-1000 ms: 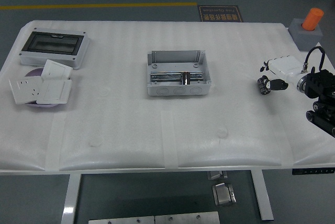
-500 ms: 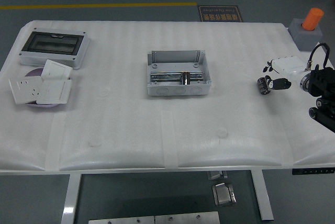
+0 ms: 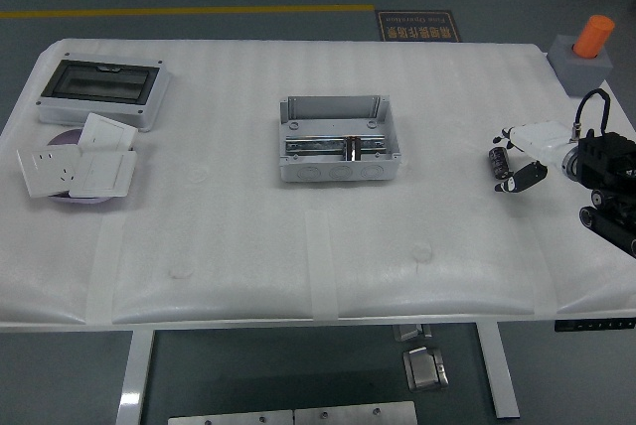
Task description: Pick up the battery,place it into the box
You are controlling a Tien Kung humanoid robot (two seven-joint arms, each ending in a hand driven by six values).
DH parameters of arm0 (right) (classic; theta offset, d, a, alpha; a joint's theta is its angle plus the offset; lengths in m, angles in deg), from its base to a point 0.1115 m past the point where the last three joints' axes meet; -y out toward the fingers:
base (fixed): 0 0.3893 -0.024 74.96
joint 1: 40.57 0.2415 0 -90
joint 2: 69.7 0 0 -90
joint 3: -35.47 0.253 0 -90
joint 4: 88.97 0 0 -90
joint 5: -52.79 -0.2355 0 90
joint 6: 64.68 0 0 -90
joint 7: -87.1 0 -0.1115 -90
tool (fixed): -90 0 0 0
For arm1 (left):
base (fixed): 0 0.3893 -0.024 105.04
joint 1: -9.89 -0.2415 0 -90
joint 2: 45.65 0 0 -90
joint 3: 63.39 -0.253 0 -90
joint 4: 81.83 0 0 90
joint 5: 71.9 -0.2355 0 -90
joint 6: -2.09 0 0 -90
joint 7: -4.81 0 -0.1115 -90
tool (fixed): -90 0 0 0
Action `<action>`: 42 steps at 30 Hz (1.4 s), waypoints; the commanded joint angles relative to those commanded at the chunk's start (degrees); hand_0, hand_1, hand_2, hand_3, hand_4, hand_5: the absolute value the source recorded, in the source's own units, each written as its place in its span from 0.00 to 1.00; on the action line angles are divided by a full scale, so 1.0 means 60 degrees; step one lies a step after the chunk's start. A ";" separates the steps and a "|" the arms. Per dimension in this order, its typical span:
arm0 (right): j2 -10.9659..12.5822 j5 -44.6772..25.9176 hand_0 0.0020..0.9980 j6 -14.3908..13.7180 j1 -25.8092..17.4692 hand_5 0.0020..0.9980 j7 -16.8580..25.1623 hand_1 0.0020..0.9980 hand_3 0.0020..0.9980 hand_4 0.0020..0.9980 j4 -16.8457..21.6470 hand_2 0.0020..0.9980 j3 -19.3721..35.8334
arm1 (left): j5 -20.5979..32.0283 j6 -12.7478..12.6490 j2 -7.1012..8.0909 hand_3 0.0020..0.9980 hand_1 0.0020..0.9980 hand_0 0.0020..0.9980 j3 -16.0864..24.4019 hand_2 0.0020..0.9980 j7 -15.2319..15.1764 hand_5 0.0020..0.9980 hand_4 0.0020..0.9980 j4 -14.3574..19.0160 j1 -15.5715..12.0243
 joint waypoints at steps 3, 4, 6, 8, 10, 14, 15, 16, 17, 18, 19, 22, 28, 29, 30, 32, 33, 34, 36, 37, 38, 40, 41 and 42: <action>-0.0016 0.0026 0.69 -0.0025 -0.0020 0.36 0.0013 0.68 0.94 0.95 -0.0035 0.83 -0.0019 | 0.0002 -0.0003 0.0004 0.66 0.62 0.59 0.0000 0.49 -0.0011 0.37 0.60 0.0003 0.0008; -0.0025 0.0045 0.69 -0.0054 -0.0029 0.36 0.0026 0.68 0.94 0.95 -0.0060 0.83 -0.0028 | -0.0021 -0.0003 0.0007 0.66 0.62 0.59 0.0018 0.49 -0.0012 0.37 0.60 0.0005 0.0013; -0.0036 0.0082 0.70 -0.0114 -0.0039 0.36 0.0045 0.70 0.99 0.97 -0.0099 0.86 -0.0039 | -0.0042 -0.0003 0.0012 0.66 0.62 0.59 0.0032 0.49 -0.0013 0.37 0.60 0.0007 0.0020; -0.0032 0.0117 0.70 -0.0195 -0.0044 0.36 0.0062 0.70 0.99 0.97 -0.0121 0.86 -0.0043 | -0.0069 -0.0003 0.0019 0.66 0.62 0.59 0.0054 0.49 -0.0015 0.37 0.60 0.0008 0.0025; -0.0026 0.0137 0.70 -0.0283 -0.0042 0.36 0.0086 0.70 0.99 0.97 -0.0131 0.86 -0.0048 | -0.0063 -0.0004 0.0025 0.66 0.62 0.59 0.0041 0.49 -0.0018 0.37 0.60 0.0008 0.0027; -0.0039 0.0154 0.69 -0.0433 -0.0034 0.36 0.0143 0.70 0.99 0.98 -0.0164 0.87 -0.0052 | -0.0102 -0.0003 0.0032 0.66 0.62 0.59 0.0067 0.49 -0.0018 0.37 0.60 0.0013 0.0030; -0.0045 0.0170 0.69 -0.0457 -0.0035 0.36 0.0159 0.70 0.99 0.98 -0.0176 0.87 -0.0046 | -0.0118 -0.0002 0.0033 0.66 0.62 0.59 0.0082 0.49 -0.0018 0.37 0.60 0.0016 0.0033; -0.0051 0.0193 0.69 -0.0478 -0.0040 0.36 0.0176 0.70 0.99 0.98 -0.0187 0.87 -0.0037 | -0.0131 -0.0002 0.0034 0.66 0.62 0.59 0.0092 0.49 -0.0018 0.37 0.60 0.0018 0.0038; -0.0055 0.0209 0.69 -0.0495 -0.0044 0.36 0.0190 0.70 0.99 0.98 -0.0193 0.87 -0.0029 | -0.0139 -0.0002 0.0035 0.66 0.62 0.59 0.0099 0.49 -0.0018 0.37 0.60 0.0019 0.0042; -0.0056 0.0231 0.68 -0.0510 -0.0054 0.39 0.0207 0.69 0.94 0.99 -0.0197 0.83 -0.0018 | -0.0157 -0.0002 0.0037 0.66 0.62 0.59 0.0116 0.50 -0.0019 0.37 0.60 0.0021 0.0046; -0.0057 0.0249 0.68 -0.0522 -0.0063 0.39 0.0220 0.69 0.94 0.99 -0.0201 0.83 -0.0008 | -0.0172 -0.0002 0.0039 0.66 0.62 0.59 0.0129 0.50 -0.0020 0.37 0.60 0.0024 0.0049; -0.0064 0.0298 0.68 -0.0544 -0.0096 0.39 0.0261 0.69 0.94 0.99 -0.0211 0.83 0.0024 | -0.0176 -0.0002 0.0046 0.66 0.62 0.59 0.0127 0.50 -0.0021 0.37 0.60 0.0024 0.0053; -0.0073 0.0363 0.67 -0.0580 -0.0120 0.42 0.0326 0.67 0.85 0.94 -0.0196 0.79 0.0075 | -0.0149 -0.0004 0.0054 0.66 0.62 0.59 0.0093 0.49 -0.0028 0.37 0.60 0.0020 0.0055; -0.0071 0.0358 0.67 -0.0584 -0.0123 0.42 0.0336 0.67 0.85 0.94 -0.0189 0.79 0.0079 | -0.0152 -0.0005 0.0054 0.66 0.62 0.59 0.0095 0.49 -0.0029 0.37 0.60 0.0020 0.0056; -0.0068 0.0340 0.66 -0.0590 -0.0127 0.42 0.0352 0.66 0.79 0.80 -0.0179 0.75 0.0081 | -0.0148 -0.0005 0.0051 0.66 0.62 0.59 0.0093 0.49 -0.0030 0.37 0.60 0.0020 0.0056; -0.0054 0.0269 0.66 -0.0597 -0.0132 0.42 0.0384 0.66 0.79 0.80 -0.0153 0.75 0.0076 | -0.0140 -0.0004 0.0044 0.66 0.62 0.59 0.0082 0.49 -0.0031 0.37 0.60 0.0021 0.0056; -0.0046 0.0219 0.66 -0.0594 -0.0132 0.42 0.0397 0.66 0.79 0.80 -0.0136 0.75 0.0068 | -0.0119 -0.0004 0.0040 0.66 0.62 0.59 0.0060 0.49 -0.0033 0.37 0.60 0.0019 0.0054; -0.0035 0.0149 0.66 -0.0586 -0.0131 0.42 0.0408 0.66 0.79 0.80 -0.0114 0.75 0.0055 | -0.0100 -0.0004 0.0036 0.66 0.62 0.59 0.0041 0.49 -0.0034 0.37 0.60 0.0018 0.0052; -0.0014 0.0012 0.64 -0.0571 -0.0122 0.42 0.0423 0.65 0.70 0.72 -0.0073 0.72 0.0027 | -0.0077 -0.0004 0.0030 0.66 0.62 0.59 0.0019 0.50 -0.0035 0.37 0.60 0.0016 0.0048; -0.0002 -0.0087 0.64 -0.0551 -0.0110 0.42 0.0427 0.65 0.70 0.72 -0.0051 0.72 0.0010 | -0.0074 -0.0004 0.0029 0.66 0.62 0.59 0.0013 0.50 -0.0035 0.37 0.60 0.0016 0.0050; 0.0009 -0.0164 0.64 -0.0534 -0.0093 0.42 0.0426 0.65 0.70 0.72 -0.0032 0.72 -0.0006 | -0.0063 -0.0006 0.0027 0.66 0.62 0.59 0.0008 0.50 -0.0036 0.37 0.60 0.0013 0.0057; 0.0020 -0.0293 0.64 -0.0509 -0.0066 0.42 0.0422 0.65 0.70 0.72 -0.0013 0.72 -0.0029 | -0.0058 -0.0008 0.0025 0.66 0.62 0.59 0.0014 0.50 -0.0037 0.37 0.60 0.0011 0.0076; 0.0022 -0.0338 0.64 -0.0504 -0.0059 0.42 0.0420 0.65 0.70 0.72 -0.0009 0.72 -0.0038 | -0.0075 -0.0008 0.0024 0.66 0.62 0.59 0.0031 0.50 -0.0035 0.37 0.60 0.0012 0.0085; 0.0023 -0.0385 0.64 -0.0498 -0.0056 0.41 0.0421 0.64 0.68 0.67 -0.0005 0.71 -0.0044 | -0.0076 -0.0009 0.0021 0.66 0.62 0.59 0.0039 0.50 -0.0036 0.37 0.60 0.0012 0.0096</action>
